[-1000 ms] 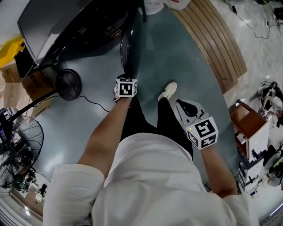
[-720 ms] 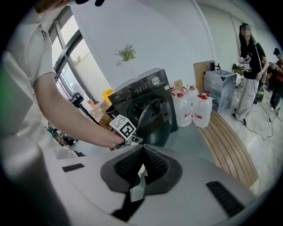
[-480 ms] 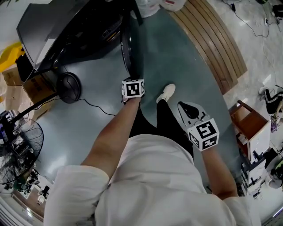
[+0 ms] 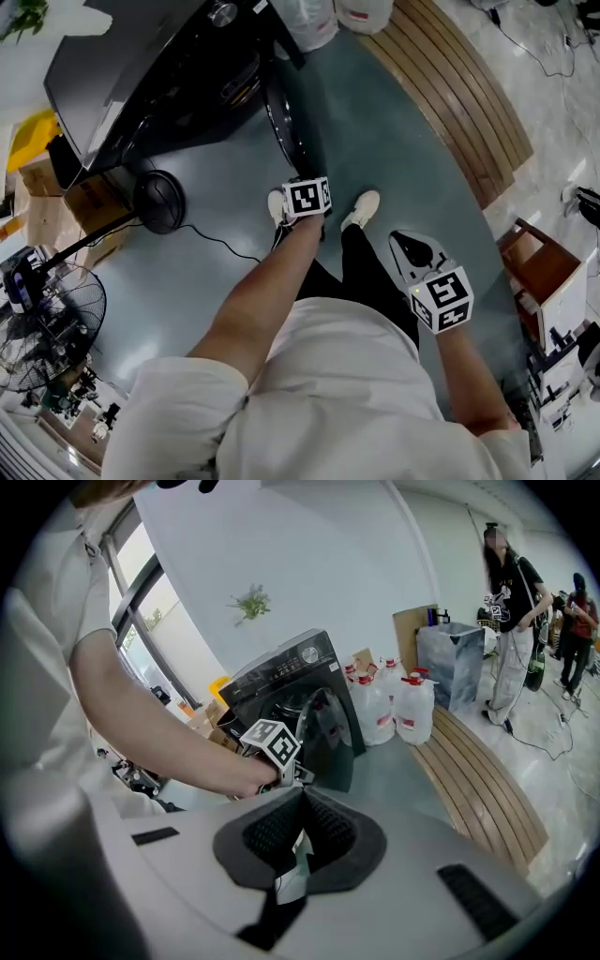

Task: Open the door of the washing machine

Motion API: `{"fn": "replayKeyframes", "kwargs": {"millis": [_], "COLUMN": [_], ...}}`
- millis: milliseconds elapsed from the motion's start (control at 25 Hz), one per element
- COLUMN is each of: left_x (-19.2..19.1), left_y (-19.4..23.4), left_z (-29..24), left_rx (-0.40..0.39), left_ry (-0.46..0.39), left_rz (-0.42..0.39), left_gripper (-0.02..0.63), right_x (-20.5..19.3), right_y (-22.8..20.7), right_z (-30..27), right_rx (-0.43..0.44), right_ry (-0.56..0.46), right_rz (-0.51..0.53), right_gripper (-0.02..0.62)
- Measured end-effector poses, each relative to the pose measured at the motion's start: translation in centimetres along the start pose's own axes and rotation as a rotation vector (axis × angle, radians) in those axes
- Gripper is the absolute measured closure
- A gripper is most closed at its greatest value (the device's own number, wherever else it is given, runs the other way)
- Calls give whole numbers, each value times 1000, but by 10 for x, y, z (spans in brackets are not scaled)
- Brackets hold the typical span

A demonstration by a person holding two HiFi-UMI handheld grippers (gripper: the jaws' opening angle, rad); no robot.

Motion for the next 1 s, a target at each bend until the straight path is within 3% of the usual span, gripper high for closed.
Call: {"fn": "replayKeyframes", "kwargs": {"millis": [1000], "left_x": [39], "left_y": [-95], "left_z": [-33], "left_rx": [-35], "left_ry": [20], "left_rz": [257], "left_gripper": [506], "right_x": [-3], "right_y": [-65], "right_z": [36], "right_rx": [-43], "right_ry": [-37], "right_rz": [-55], "right_gripper": [586]}}
Point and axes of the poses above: the fingertips, and each gripper's own axes: z backward along the fingers, y to its left, x out of its top, the point moved 4 cm from there along z, backward along the fingers, and after that the axes turned 2 degrees about -z, right-handed, at the moved point
